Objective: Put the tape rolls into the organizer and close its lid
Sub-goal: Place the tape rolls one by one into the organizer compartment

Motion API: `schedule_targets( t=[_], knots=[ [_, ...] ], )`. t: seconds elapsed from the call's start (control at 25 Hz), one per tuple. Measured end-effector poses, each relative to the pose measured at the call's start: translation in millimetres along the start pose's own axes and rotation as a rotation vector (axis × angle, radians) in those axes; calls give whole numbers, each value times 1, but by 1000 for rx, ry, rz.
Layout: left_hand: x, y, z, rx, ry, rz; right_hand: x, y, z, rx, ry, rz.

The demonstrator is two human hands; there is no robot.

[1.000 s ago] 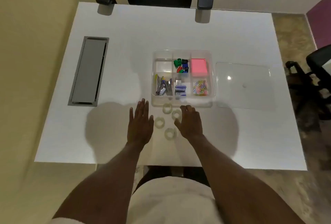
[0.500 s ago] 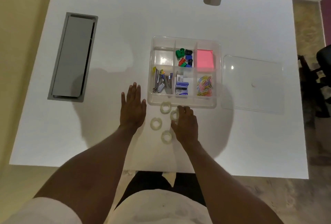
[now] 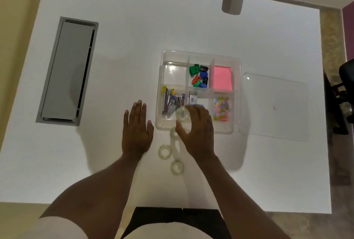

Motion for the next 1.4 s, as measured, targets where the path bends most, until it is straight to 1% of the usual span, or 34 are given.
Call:
schedule_targets(
  t=[0.12,0.2,0.32,0.48,0.56,0.64,0.84,0.96,1.08,1.2,1.4],
  knots=[
    [1,-2,-1,12,5,-5,69,18,-13,55,-6,45],
    [1,-3,-1,28,13,-9,110,22,-14,79,-54,23],
    [1,-3,-2,40,18,0,158,6,-9,16,-94,-127],
    [1,-7,-4,38,35,-19,193,-33,-6,-153,-96,-324],
    [3,-7,-3,30,33,-20,201,-49,-8,-266,-71,-380],
    [3,-8,-3,31,37,-24,204,-59,-8,-313,-52,-397],
    [3,-10,-6,40,40,-22,203,-58,-9,-331,-37,-299],
    [2,-12,-6,46,32,-9,202,-54,-10,-270,-24,-282],
    [3,-12,-7,46,30,2,193,-35,-12,-207,15,-207],
    [5,-9,-5,50,30,1,175,-12,-17,-188,49,-137],
    [3,-2,-2,61,17,35,117,12,-21,-133,60,16]
  ],
)
Point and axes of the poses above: each hand's wrist, its own x-axis towards the middle knuckle, its own y-axis out of the back of the hand, z = x × y, the point moved 10 cm from there along x, towards the middle knuckle, and after that the axes turned 8 degrees about -z, right-handed, at the moved point
